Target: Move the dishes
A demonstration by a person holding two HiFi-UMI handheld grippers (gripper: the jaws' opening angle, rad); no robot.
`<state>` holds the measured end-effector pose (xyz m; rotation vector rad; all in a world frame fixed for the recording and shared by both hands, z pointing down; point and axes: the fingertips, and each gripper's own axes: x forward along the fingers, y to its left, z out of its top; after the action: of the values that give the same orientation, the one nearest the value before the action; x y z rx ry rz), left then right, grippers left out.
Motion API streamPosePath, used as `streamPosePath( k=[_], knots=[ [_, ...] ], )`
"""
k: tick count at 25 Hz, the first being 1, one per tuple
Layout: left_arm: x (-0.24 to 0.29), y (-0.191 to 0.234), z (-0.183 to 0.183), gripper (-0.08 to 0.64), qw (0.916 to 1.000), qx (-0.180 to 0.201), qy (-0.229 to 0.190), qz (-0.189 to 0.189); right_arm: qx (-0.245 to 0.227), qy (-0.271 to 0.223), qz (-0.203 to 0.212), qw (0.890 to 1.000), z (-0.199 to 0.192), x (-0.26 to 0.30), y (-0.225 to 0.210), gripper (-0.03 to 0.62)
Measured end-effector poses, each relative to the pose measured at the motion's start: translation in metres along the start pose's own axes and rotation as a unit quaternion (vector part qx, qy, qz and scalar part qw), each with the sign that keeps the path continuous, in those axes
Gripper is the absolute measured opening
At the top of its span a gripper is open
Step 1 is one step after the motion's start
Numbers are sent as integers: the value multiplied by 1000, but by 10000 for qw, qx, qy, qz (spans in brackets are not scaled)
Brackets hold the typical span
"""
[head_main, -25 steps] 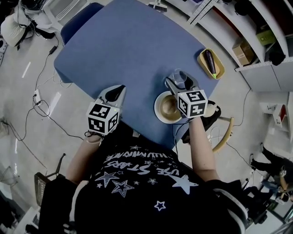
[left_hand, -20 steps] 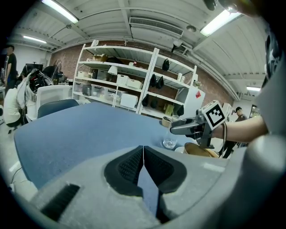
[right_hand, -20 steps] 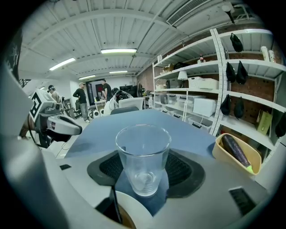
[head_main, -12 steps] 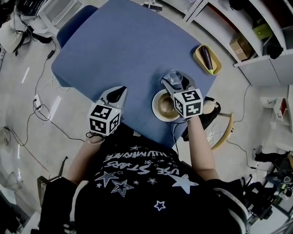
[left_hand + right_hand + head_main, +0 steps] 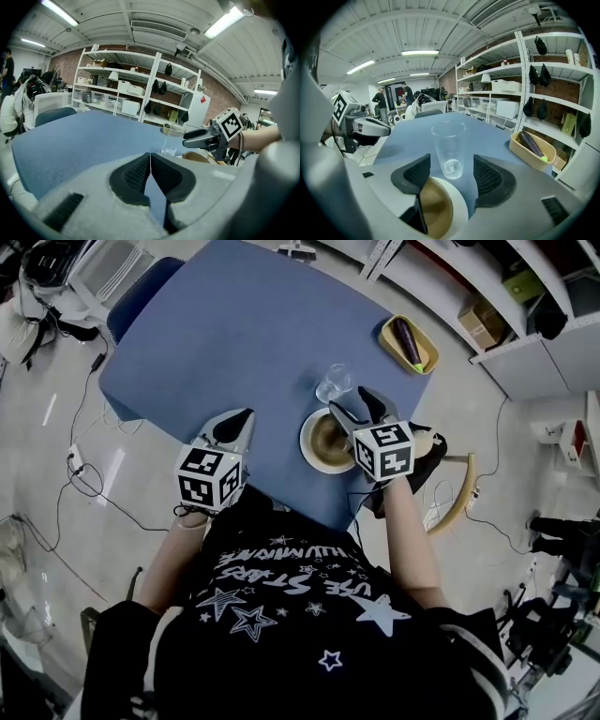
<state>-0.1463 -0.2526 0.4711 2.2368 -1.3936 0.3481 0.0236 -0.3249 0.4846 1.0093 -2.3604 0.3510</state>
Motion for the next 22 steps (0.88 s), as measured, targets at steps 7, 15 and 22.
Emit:
streamPosePath(
  k=[7,15,22],
  knots=[
    [8,-25,0,23,9999,74,-49,-70,410,389,14,9984,-47,-28,-7,204],
    [7,-44,-13,21,9999,46,81,-78,1032,659,86,9924,-81,-26,-6,136],
    [5,-53,-17,21,9998,115,129,-82,1314,635,-25,9893,-85,-25,-7,28]
  ],
)
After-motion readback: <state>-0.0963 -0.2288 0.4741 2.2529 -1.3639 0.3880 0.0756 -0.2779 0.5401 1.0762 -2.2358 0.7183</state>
